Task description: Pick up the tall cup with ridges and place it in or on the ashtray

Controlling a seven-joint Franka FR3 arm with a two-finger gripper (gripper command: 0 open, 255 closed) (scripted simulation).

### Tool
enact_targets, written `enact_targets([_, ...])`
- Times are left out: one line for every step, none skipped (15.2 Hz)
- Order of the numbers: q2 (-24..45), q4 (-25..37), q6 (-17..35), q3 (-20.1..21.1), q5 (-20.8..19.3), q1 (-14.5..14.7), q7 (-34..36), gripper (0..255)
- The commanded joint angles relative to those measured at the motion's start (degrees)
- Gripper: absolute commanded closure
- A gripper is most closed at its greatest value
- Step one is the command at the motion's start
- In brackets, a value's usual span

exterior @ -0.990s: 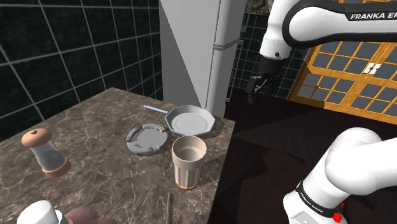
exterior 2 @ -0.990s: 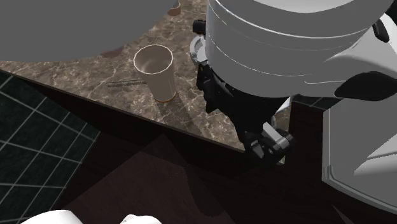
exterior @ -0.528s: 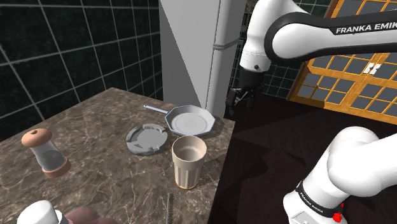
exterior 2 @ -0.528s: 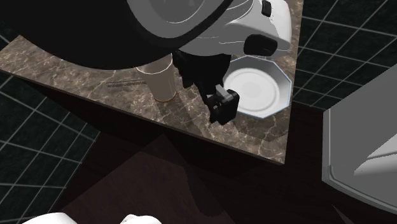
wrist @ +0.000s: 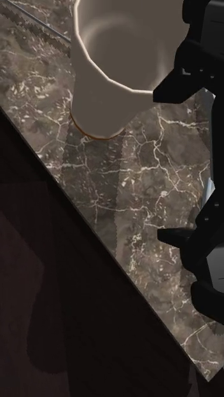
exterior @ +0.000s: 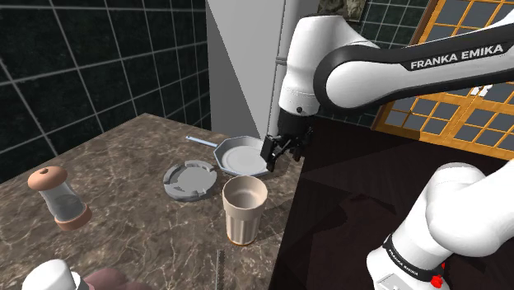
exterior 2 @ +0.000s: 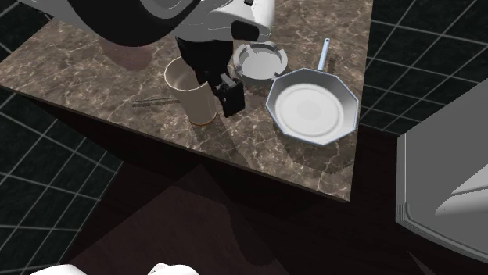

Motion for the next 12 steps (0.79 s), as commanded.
enact_targets([3.2, 1.3, 2.7, 2.2, 0.6, 0.6, 1.9, 0])
enact_targets([4.6, 1.9, 3.8, 3.3, 0.9, 0.9, 2.9, 0])
enact_targets([6.1, 2.6, 4.9, 4.4, 1.0, 1.1, 3.9, 0])
enact_targets([7.6, 3.3, 6.0, 5.5, 1.0, 1.4, 4.9, 0])
enact_targets([8.2, 3.7, 6.5, 5.9, 1.0, 1.5, 5.4, 0])
enact_targets([8.6, 3.2, 7.4, 6.1, 1.0, 1.5, 5.4, 0])
enact_targets([9.0, 2.7, 8.2, 6.3, 1.0, 1.5, 5.5, 0])
enact_targets([9.4, 2.2, 9.1, 6.5, 1.0, 1.4, 5.5, 0])
enact_targets([9.8, 1.8, 9.9, 6.6, 1.0, 1.4, 5.6, 0])
enact_targets([10.2, 1.3, 10.8, 6.8, 1.0, 1.4, 5.6, 0])
enact_targets([10.7, 0.9, 11.7, 7.0, 1.0, 1.4, 5.7, 0])
enact_targets([11.4, 0.3, 13.1, 7.3, 0.9, 1.4, 5.8, 0])
